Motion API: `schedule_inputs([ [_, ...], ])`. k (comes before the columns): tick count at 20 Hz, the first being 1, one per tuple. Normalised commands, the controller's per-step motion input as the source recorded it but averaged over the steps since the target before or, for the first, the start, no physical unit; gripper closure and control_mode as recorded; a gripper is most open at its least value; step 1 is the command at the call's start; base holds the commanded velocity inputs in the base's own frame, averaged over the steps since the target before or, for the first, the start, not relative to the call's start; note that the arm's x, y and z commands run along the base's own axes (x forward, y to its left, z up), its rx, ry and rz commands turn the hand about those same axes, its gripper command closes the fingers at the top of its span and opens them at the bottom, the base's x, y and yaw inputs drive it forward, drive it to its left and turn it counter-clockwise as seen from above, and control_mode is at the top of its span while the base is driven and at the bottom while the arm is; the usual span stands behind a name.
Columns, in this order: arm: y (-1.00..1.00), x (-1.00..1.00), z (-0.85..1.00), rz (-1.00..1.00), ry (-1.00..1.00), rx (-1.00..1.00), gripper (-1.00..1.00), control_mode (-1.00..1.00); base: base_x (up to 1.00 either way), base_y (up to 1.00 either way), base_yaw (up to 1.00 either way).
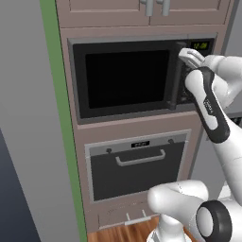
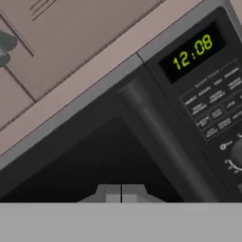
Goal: Transport the fish from the fridge to the microwave and turn on the microwave.
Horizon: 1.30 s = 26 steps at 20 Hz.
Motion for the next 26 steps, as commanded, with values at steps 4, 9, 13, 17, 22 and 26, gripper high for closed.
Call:
schedule_inputs([
  [4,-0.22,0.00,0.00,-0.01,0.00,0.26,1.00,-1.00,0.00,0.00,0.00],
  [9,-0.22,0.00,0.00,0.00,0.00,0.22,1.00,-1.00,0.00,0.00,0.00],
  [13,-0.26,0.00,0.00,0.00,0.02,0.19,1.00,-1.00,0.00,0.00,0.00],
  [17,-0.28,0.00,0.00,0.00,0.01,0.15,1.00,-1.00,0.00,0.00,0.00],
  [22,-0.23,0.00,0.00,0.00,0.00,0.15,1.00,-1.00,0.00,0.00,0.00],
  [26,-0.17,-0.01,-0.06,0.00,0.00,0.15,1.00,-1.00,0.00,0.00,0.00],
])
